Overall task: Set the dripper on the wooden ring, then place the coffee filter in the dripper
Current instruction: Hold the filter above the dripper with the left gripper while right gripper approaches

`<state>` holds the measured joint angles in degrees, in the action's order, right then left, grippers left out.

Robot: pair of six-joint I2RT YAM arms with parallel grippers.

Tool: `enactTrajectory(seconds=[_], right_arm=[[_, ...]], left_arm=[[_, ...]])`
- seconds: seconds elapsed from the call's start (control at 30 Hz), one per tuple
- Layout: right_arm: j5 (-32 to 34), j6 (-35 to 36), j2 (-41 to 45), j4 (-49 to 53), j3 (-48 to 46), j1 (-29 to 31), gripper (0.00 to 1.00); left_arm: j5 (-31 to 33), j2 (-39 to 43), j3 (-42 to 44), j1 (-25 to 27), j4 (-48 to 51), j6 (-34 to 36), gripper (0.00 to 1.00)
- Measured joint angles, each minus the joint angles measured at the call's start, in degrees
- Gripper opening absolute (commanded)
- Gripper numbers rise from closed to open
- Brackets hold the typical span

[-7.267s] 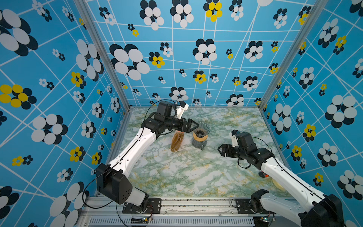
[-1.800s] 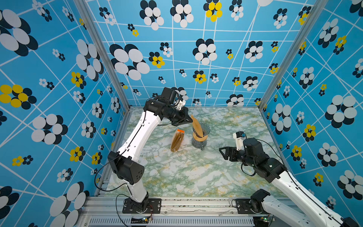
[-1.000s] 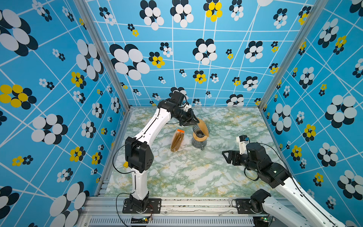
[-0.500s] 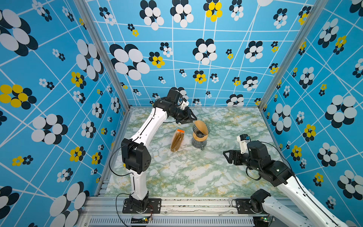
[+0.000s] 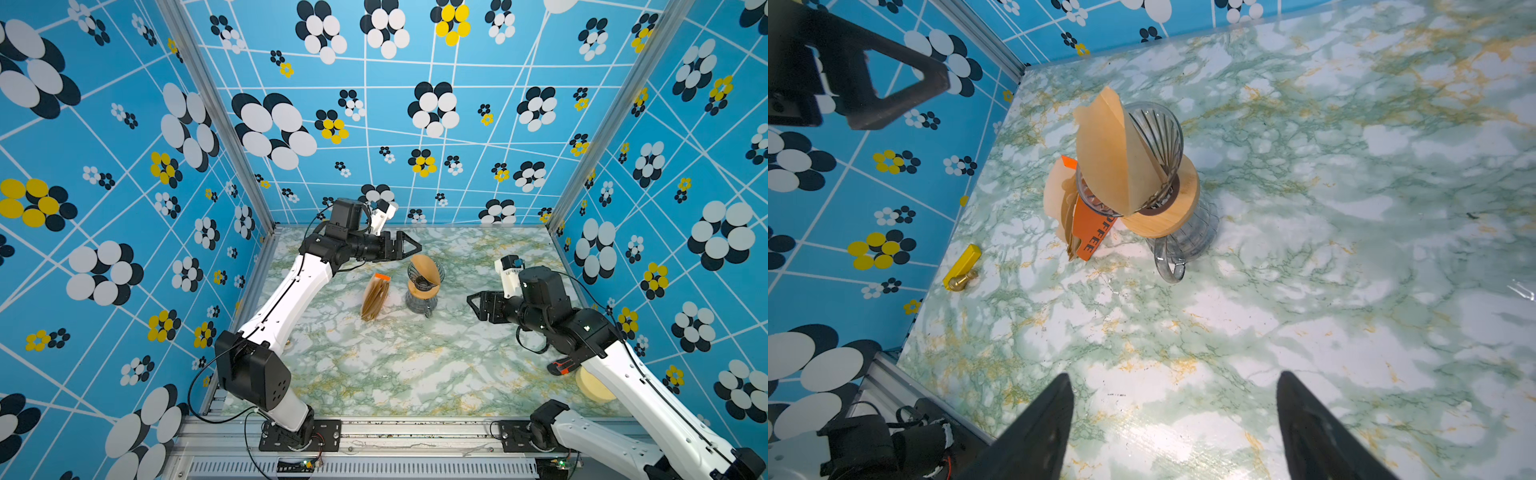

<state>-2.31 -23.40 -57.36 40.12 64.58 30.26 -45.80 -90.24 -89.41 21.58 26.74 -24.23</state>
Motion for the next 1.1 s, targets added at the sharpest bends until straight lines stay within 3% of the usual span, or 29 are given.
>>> enactTrajectory(seconds=[0.33, 0.53, 0.7, 1.1], right_arm=[[-2.2, 4.4, -15.1, 3.2, 12.6, 0.5, 0.46], [-2.5, 6.8, -23.5, 5.1, 19.5, 0.5, 0.27], [-2.6, 8.0, -27.7, 5.9, 24.5, 1.0, 0.17], [-5.2, 9.0, -36.7, 5.9, 31.8, 2.0, 0.15]], left_arm=[[-3.7, 6.3, 10.6, -0.5, -11.0, 3.1, 0.99], [-3.9, 6.5, 11.8, -0.5, -13.1, 4.5, 0.99], [-3.9, 6.5, 11.8, -0.5, -13.1, 5.5, 0.99], [-3.3, 6.9, 12.7, -0.5, -13.5, 6.3, 0.99]])
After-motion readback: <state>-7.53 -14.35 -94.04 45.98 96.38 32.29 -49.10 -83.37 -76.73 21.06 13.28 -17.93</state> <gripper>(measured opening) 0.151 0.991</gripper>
